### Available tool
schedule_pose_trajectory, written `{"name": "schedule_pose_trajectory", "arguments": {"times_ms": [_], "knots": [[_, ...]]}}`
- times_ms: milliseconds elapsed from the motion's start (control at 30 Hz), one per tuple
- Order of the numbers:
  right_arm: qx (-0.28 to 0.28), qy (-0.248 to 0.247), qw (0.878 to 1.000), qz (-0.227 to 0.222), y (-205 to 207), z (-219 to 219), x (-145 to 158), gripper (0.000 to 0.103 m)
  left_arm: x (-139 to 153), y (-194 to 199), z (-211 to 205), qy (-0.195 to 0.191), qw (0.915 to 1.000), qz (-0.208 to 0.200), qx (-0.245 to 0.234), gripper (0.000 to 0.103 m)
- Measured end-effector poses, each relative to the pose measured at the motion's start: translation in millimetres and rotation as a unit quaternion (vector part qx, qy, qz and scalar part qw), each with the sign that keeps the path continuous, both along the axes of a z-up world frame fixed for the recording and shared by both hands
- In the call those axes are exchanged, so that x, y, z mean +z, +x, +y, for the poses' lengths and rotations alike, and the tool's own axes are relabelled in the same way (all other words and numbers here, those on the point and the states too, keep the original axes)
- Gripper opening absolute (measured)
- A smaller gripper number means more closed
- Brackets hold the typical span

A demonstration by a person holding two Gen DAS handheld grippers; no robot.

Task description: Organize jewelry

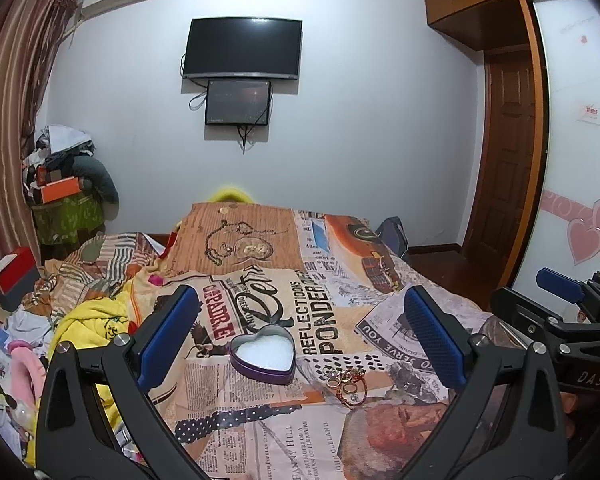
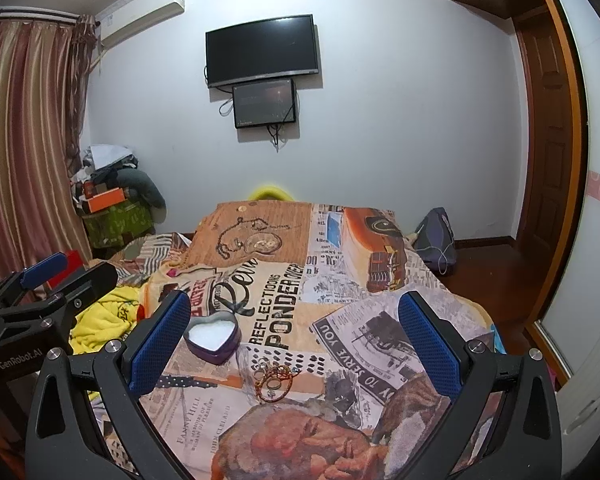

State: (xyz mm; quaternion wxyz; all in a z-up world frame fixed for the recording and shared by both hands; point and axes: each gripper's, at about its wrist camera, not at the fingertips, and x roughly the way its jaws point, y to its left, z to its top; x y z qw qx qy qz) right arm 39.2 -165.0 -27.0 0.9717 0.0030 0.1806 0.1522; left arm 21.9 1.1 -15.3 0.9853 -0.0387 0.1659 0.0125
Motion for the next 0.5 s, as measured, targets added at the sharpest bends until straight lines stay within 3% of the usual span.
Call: {"name": "schedule_pose_trajectory", "arguments": {"times_ms": [400,500], "knots": [[-0.022,-0.042,0.996,0.079,47.6,-3.5,-53.8,0.103,-47.3,53.9,12.8,-0.012,0.9964,0.083,0.013,0.103],[-0.023,-0.057,0.992,0.108,56.9,-4.1,-70.7,0.103,-68.7,69.5,17.3,-0.021,0.9934,0.112,0.014,0.094]]}}
